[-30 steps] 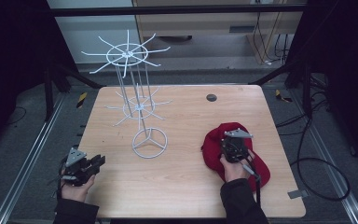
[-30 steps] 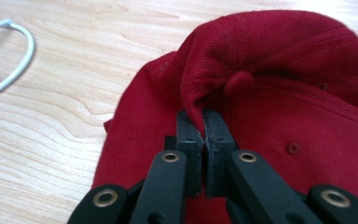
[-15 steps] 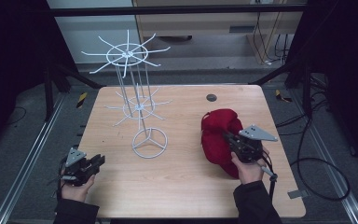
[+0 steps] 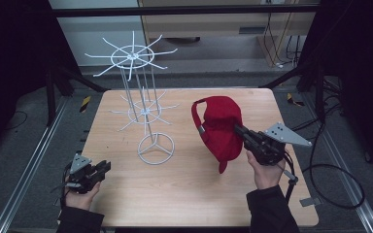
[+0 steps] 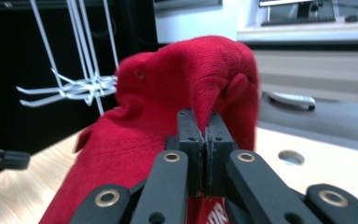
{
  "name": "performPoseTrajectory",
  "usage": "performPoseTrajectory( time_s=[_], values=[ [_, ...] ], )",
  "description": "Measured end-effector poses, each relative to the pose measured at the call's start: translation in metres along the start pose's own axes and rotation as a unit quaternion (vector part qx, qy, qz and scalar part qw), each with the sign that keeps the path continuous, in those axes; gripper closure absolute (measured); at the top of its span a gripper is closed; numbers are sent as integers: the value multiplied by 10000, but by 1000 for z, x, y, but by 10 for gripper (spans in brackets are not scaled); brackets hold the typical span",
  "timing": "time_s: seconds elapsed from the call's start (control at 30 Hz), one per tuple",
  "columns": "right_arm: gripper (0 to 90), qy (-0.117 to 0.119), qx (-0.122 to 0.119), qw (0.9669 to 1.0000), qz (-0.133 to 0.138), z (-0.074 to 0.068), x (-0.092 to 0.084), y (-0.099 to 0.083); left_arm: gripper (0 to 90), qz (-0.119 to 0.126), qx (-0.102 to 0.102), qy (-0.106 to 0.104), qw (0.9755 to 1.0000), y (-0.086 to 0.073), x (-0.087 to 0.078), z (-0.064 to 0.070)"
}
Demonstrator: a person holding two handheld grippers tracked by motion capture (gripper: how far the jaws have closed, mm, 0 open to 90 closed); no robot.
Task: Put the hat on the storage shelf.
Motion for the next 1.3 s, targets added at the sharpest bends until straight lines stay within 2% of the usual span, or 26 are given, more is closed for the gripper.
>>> performPoseTrajectory(
  time_s=[0.3, 0.57, 1.03, 1.2, 1.27, 1.3],
  values=[
    [882, 24, -150, 9989, 436, -11, -7, 32, 758, 29, 27, 7, 10000, 0, 0, 1],
    [882, 161, -264, 9963, 800, -23, -14, 66, 747, 12, 26, 37, 10000, -1, 1, 1],
    [883, 289, -482, 9900, 1291, -44, -19, 113, 726, -26, 44, 51, 10000, -2, 3, 0],
    [882, 445, -534, 9864, 1487, -55, -23, 127, 724, -33, 46, 55, 10000, -2, 2, 1],
    [882, 468, -549, 9860, 1502, -57, -23, 129, 723, -36, 45, 54, 10000, -2, 3, 1],
    [882, 530, -594, 9846, 1558, -62, -24, 135, 722, -35, 48, 50, 10000, -2, 3, 0]
  ],
)
Point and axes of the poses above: each handheld gripper's, and its own axes: x roughly forward along the jaws, y roughly out of its top, z roughly to its right, the point moved 1 cm from there along x, roughly forward along the jaws, and after that the axes turned 7 degrees about -z, right-handed, at the moved point
